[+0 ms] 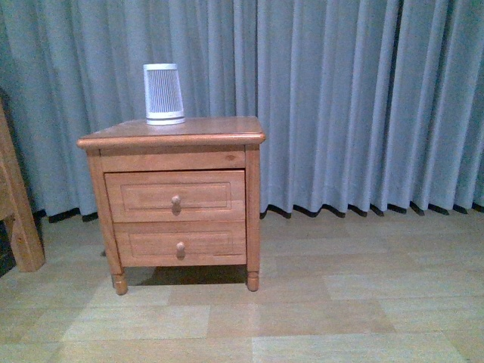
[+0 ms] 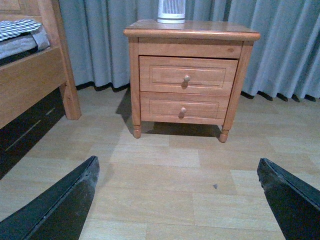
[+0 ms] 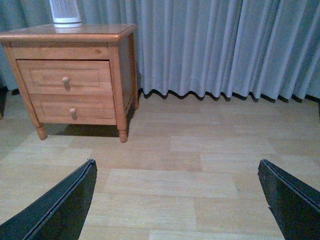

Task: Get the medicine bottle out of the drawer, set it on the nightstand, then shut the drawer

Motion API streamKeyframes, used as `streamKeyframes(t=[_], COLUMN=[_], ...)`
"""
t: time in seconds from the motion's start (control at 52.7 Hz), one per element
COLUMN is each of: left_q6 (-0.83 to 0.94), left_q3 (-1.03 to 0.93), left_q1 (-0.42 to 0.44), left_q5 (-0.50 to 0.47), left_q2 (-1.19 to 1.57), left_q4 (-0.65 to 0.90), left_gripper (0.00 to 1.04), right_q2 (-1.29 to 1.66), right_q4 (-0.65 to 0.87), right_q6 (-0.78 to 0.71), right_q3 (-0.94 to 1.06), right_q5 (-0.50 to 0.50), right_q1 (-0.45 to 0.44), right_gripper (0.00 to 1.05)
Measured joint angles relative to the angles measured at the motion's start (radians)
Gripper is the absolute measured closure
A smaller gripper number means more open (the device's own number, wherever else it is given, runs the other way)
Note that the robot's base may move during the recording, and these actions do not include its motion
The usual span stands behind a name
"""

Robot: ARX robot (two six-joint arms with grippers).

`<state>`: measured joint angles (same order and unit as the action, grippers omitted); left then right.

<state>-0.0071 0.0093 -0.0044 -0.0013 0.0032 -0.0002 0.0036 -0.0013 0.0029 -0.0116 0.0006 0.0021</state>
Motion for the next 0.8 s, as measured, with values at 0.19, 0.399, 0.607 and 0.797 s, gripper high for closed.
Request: streamKeyframes(t=[0.19, 0.399, 0.607, 0.797], left_q6=[0.000, 0.000, 0.000, 0.000], left_q3=[0.000, 0.000, 0.000, 0.000], left_q1=[0.000, 0.000, 0.000, 0.000], left_q5=[0.000, 0.000, 0.000, -0.001], left_q2=[0.000, 0.000, 0.000, 0.000], left_q4=[0.000, 0.000, 0.000, 0.000], left_gripper=[0.07, 0.07, 0.07, 0.07], right_q2=[0.000, 0.000, 0.000, 0.000], right_q4=[0.000, 0.000, 0.000, 0.000], right_q6=[0.000, 0.000, 0.000, 0.000], right_q3=[0.000, 0.000, 0.000, 0.000], right_q5=[0.000, 0.000, 0.000, 0.000], right_q1=[0.000, 0.000, 0.000, 0.000], right_gripper=[0.07, 0.07, 0.07, 0.07])
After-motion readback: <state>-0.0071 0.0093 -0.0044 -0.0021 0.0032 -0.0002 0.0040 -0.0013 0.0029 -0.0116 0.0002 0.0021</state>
